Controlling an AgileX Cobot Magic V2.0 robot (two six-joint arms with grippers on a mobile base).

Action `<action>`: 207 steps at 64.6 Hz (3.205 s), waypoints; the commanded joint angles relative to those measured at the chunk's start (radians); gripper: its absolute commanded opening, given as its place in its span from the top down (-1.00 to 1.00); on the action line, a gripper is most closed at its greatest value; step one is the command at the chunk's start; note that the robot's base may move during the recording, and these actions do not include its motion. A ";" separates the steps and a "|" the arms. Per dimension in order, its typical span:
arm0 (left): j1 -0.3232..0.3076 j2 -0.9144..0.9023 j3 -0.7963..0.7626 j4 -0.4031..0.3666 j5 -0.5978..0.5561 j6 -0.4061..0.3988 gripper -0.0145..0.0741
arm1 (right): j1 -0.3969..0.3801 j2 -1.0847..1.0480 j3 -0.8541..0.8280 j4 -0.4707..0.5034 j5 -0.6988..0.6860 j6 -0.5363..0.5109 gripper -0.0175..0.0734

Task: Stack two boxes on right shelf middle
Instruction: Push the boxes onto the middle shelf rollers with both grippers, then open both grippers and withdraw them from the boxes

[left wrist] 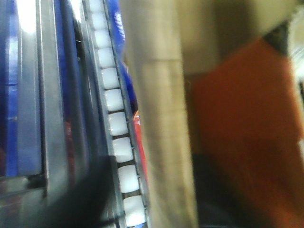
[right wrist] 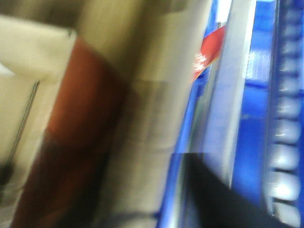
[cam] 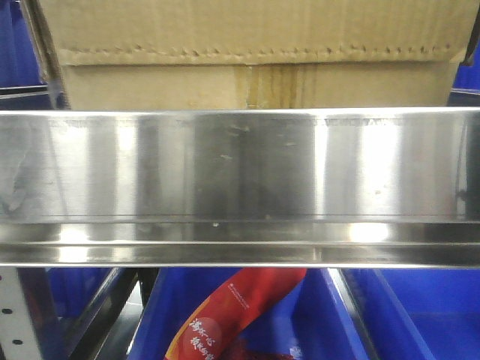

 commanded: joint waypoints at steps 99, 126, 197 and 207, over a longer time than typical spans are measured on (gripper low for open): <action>0.006 -1.177 1.267 0.081 -1.006 0.002 0.92 | -0.006 -0.958 1.002 -0.047 -0.725 -0.097 0.97; 0.006 -1.210 1.277 0.081 -1.001 0.002 0.92 | -0.006 -0.959 1.002 -0.047 -0.736 -0.097 0.97; 0.319 -1.587 1.810 -0.026 -1.267 0.128 0.92 | -0.006 -0.959 1.002 -0.047 -0.738 -0.097 0.97; 0.319 -1.587 1.810 -0.026 -1.215 0.128 0.92 | -0.006 -0.959 1.002 -0.047 -0.741 -0.097 0.97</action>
